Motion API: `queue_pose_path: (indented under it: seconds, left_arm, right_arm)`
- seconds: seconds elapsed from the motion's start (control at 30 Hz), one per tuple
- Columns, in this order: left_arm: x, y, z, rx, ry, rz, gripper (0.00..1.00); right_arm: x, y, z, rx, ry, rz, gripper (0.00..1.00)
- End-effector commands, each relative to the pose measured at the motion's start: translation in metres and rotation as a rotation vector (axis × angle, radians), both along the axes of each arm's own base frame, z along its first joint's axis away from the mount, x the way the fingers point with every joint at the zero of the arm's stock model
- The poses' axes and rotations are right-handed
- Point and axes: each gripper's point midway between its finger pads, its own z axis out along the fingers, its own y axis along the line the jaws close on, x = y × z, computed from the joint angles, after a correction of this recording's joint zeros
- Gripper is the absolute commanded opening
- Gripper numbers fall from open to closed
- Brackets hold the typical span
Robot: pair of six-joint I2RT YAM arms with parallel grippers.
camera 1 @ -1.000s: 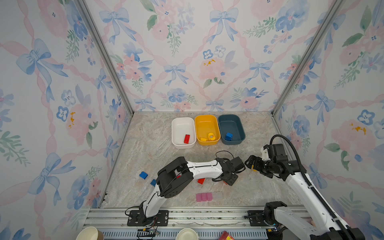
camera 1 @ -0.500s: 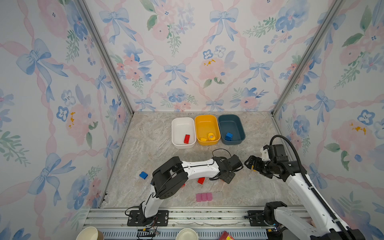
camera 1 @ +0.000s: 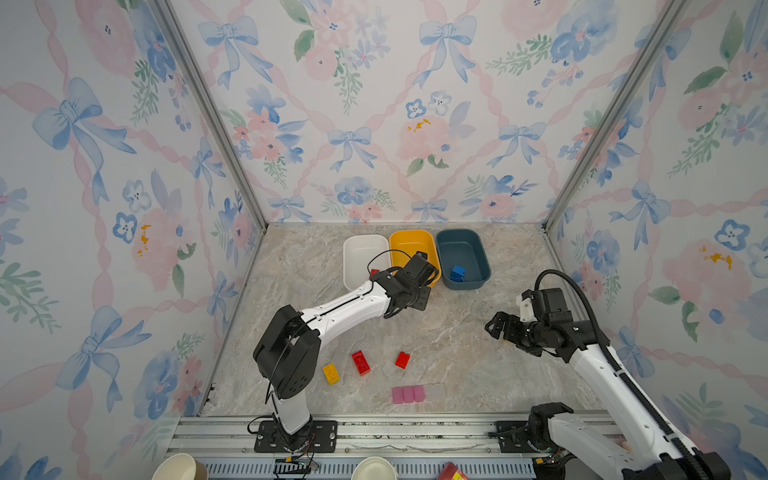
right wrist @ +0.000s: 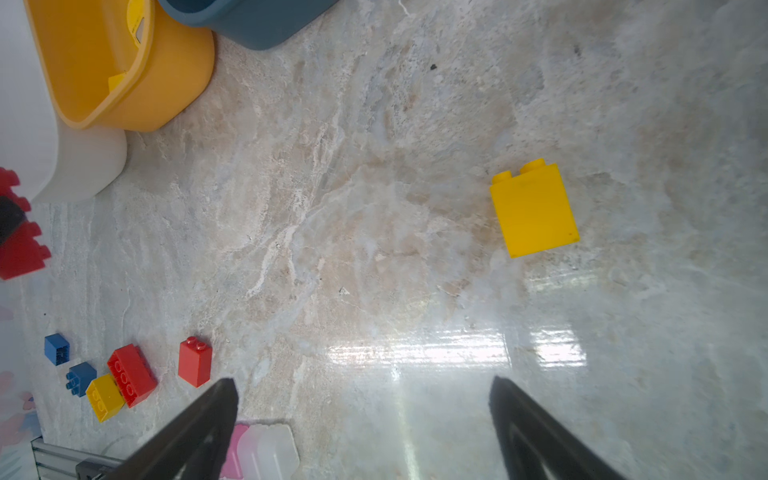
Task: Sort the legos into containers by color
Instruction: 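Carry the red brick over the white tub and release it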
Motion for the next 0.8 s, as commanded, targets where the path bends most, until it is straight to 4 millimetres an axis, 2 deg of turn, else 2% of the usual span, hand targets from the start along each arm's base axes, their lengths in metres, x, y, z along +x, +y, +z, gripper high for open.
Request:
queue_pose_path:
  seconds: [0.0, 0.23, 0.3, 0.4, 0.57, 0.77]
  left_arm:
    - [0.030, 0.033, 0.017, 0.036, -0.059, 0.067, 0.20]
    - [0.092, 0.096, 0.024, 0.088, -0.105, 0.220, 0.21]
    - [0.108, 0.116, 0.020, 0.121, -0.110, 0.266, 0.21]
    - [0.125, 0.133, 0.007, 0.137, -0.090, 0.295, 0.20]
    - [0.144, 0.148, -0.022, 0.167, -0.048, 0.322, 0.20]
    - [0.149, 0.151, -0.055, 0.200, 0.002, 0.323, 0.24]
  right_arm:
    - [0.006, 0.005, 0.007, 0.004, -0.021, 0.003, 0.97]
    - [0.008, 0.011, 0.007, -0.002, -0.020, 0.019, 0.97]
    - [0.008, 0.011, 0.007, -0.005, -0.023, 0.019, 0.97]
    - [0.010, 0.012, 0.007, -0.003, -0.022, 0.021, 0.97]
    - [0.012, 0.012, 0.009, -0.008, -0.025, 0.023, 0.97]
    - [0.011, 0.010, 0.013, -0.026, -0.027, 0.025, 0.97]
